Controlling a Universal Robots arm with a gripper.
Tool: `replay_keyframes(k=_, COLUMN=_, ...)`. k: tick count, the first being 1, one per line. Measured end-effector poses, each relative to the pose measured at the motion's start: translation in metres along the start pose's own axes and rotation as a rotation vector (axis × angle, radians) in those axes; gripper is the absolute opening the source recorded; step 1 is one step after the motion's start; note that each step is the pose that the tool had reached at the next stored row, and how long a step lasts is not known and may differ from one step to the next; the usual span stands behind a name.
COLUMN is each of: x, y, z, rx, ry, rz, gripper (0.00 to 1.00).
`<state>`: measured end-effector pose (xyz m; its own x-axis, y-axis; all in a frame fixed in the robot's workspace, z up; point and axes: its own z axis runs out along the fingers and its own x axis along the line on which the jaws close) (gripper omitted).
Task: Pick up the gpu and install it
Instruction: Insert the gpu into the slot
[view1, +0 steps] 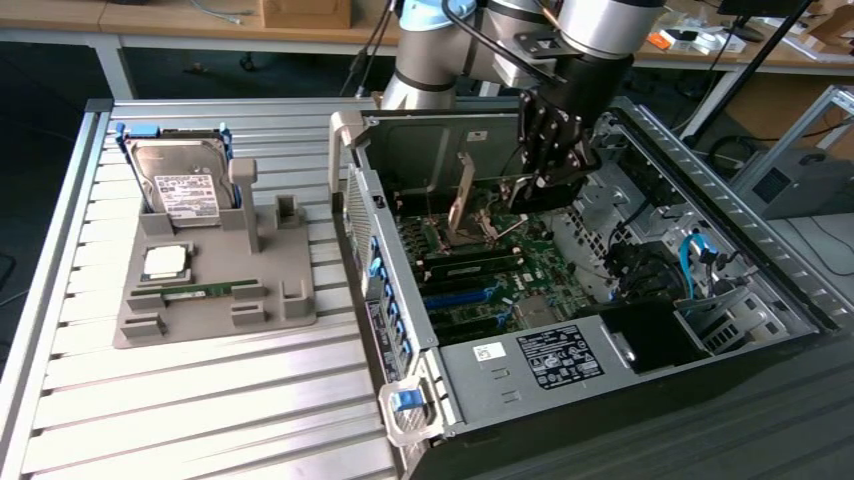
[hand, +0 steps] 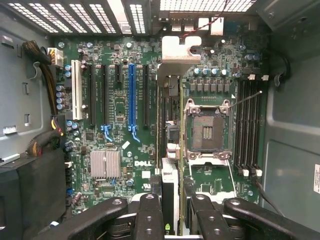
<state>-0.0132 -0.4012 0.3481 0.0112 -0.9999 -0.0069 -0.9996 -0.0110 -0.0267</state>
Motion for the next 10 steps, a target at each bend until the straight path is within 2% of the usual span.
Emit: replay_keyframes(k=10, x=0.0024, y=0.0001, z=0.0034, rx=0.0000, ry=0.0018, rz=0.000, gripper=0.27)
